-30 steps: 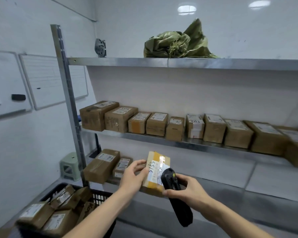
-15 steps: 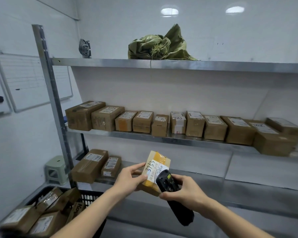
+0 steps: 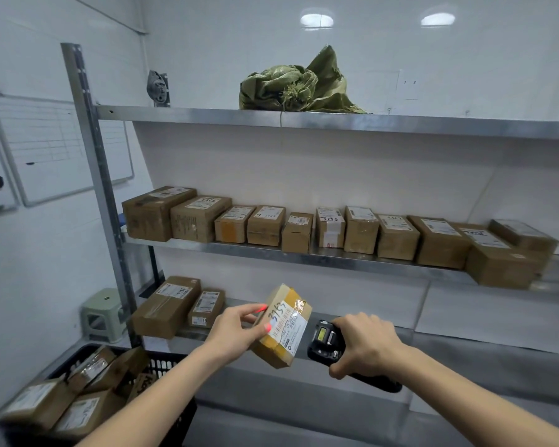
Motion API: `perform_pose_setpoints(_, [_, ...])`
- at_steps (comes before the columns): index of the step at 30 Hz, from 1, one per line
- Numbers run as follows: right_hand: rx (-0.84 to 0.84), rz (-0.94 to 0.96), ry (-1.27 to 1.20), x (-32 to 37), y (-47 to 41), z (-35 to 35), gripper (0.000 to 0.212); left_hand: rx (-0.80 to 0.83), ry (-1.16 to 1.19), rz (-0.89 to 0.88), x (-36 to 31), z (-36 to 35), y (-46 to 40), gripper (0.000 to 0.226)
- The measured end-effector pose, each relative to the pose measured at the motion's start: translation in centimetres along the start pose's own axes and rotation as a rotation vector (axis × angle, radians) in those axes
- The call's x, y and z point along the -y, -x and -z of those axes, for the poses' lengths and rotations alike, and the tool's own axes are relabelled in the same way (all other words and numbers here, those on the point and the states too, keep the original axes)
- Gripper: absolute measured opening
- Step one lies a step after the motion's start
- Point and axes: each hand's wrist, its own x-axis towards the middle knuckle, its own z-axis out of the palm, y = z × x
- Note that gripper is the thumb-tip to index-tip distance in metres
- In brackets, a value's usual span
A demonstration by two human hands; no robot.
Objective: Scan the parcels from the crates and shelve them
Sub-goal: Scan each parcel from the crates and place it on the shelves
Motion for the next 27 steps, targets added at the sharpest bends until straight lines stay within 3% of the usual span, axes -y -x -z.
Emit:
perform_pose_setpoints(19, [0.055,-0.019,0.021,1.7,-1.5,-1.1,0.047,-0.008,0.035,0.017,1.8,1.0,-0.1,0.047])
perform_pose_setpoints(27, [0.060,-0.001,-0.148,2.7,-3.0,-2.0,0.053,-0.029,0.080,0.061,3.4,2.1,-0.7,0.044])
